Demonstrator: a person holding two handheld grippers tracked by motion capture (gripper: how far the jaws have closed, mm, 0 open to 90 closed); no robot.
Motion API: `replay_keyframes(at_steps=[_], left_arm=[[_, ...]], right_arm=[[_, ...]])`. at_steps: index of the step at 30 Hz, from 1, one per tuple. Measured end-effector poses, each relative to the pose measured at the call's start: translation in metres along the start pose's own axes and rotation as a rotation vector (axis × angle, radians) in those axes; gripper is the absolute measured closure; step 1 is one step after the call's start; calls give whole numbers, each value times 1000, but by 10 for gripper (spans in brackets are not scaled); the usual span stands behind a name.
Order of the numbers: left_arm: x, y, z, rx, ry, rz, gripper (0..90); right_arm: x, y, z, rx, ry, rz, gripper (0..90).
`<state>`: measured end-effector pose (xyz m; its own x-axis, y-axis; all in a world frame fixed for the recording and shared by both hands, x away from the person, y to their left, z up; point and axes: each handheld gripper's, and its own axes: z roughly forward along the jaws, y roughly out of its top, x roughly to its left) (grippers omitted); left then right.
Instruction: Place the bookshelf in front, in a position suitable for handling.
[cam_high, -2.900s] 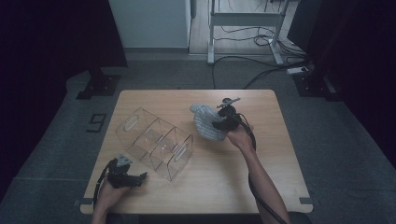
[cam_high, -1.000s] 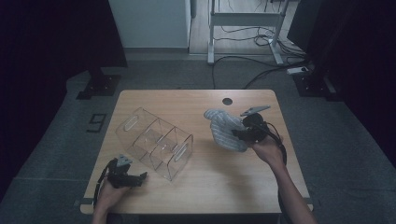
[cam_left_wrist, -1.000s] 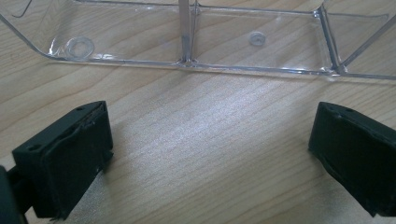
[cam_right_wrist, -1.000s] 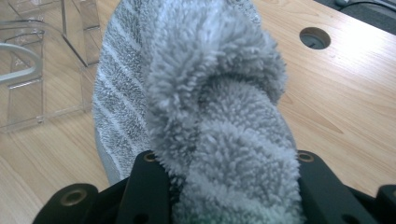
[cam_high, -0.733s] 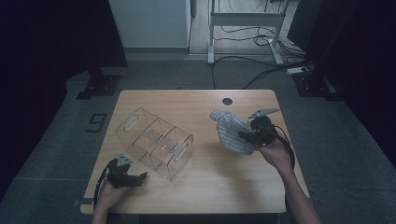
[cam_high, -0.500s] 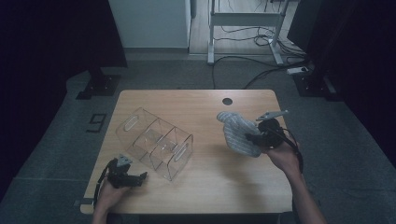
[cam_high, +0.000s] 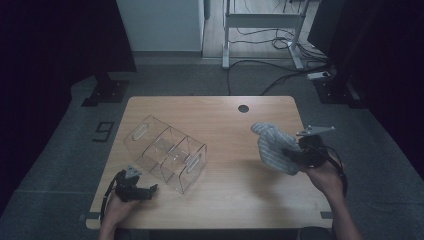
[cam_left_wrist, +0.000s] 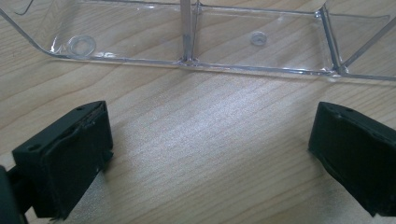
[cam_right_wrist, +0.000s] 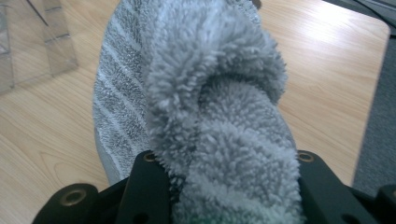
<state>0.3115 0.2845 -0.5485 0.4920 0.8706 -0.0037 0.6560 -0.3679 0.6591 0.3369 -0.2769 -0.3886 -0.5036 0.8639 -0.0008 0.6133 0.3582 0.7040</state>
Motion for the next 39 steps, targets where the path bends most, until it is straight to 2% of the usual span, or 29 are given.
replay_keyframes(at_steps=[6,11,19,30,39], left_arm=[[0,0,0,-2,-1,0,0],[0,0,0,-1,-1,0,0],[0,0,0,-1,-1,0,0],[0,0,0,1,1,0,0],[0,0,0,-1,3,-3,0]], right_arm=[[-10,-15,-10,1,-34,24,642],[-12,-30,-7,1,-49,27,642],[-8,-56,16,20,-40,37,637],[-1,-89,56,79,-40,28,615],[-3,-104,72,117,-43,26,562]])
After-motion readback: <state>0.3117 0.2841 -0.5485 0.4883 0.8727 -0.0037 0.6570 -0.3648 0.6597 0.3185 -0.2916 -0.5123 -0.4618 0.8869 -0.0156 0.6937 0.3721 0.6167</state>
